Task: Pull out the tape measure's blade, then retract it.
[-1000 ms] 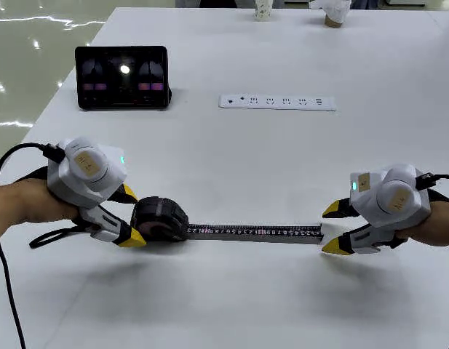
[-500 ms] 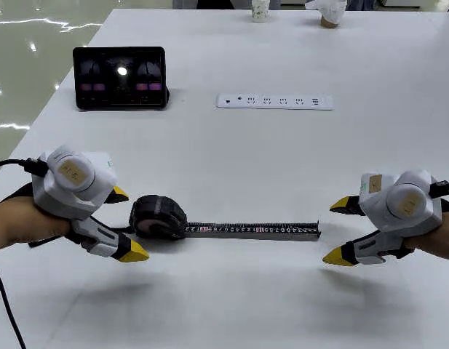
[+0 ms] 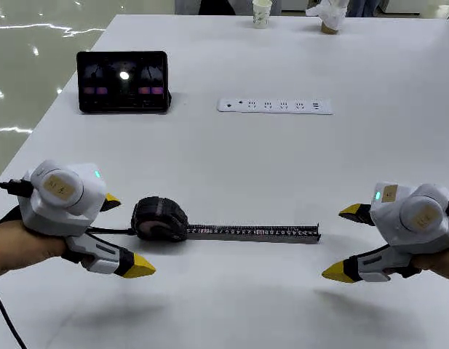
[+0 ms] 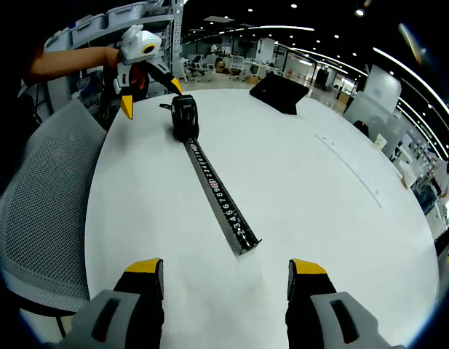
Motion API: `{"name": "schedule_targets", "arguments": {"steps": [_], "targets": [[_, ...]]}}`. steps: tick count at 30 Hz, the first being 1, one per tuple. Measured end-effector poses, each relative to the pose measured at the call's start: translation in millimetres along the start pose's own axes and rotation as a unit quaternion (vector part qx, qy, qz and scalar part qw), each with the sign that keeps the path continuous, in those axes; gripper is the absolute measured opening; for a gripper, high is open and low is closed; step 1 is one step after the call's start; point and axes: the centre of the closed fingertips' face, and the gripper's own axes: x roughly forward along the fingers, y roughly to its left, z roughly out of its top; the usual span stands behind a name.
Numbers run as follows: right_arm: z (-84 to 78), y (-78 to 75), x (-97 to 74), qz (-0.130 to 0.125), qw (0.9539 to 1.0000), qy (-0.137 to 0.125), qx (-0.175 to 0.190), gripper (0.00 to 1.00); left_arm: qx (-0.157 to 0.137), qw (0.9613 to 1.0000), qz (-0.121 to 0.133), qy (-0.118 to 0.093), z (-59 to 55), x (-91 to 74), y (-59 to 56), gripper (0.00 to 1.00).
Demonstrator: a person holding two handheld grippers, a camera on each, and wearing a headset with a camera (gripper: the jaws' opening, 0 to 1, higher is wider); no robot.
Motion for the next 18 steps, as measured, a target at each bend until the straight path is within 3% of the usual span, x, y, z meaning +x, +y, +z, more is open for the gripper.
{"name": "schedule_targets", "arguments": {"steps": [10, 18], "targets": [[-1.2, 9.3, -3.6, -0.021, 0.9985, -0.017, 0.047, 0.73, -0.038, 0.9986, 0.021, -0.030, -1.8, -5.5, -8.9, 0.88], [2.6, 16.4, -6.8, -0.045, 0.9941, -0.038, 0.091, 0.78, -0.056, 0.9963, 0.039, -0.053, -0.2, -7.5, -16.2, 0.91]]}}
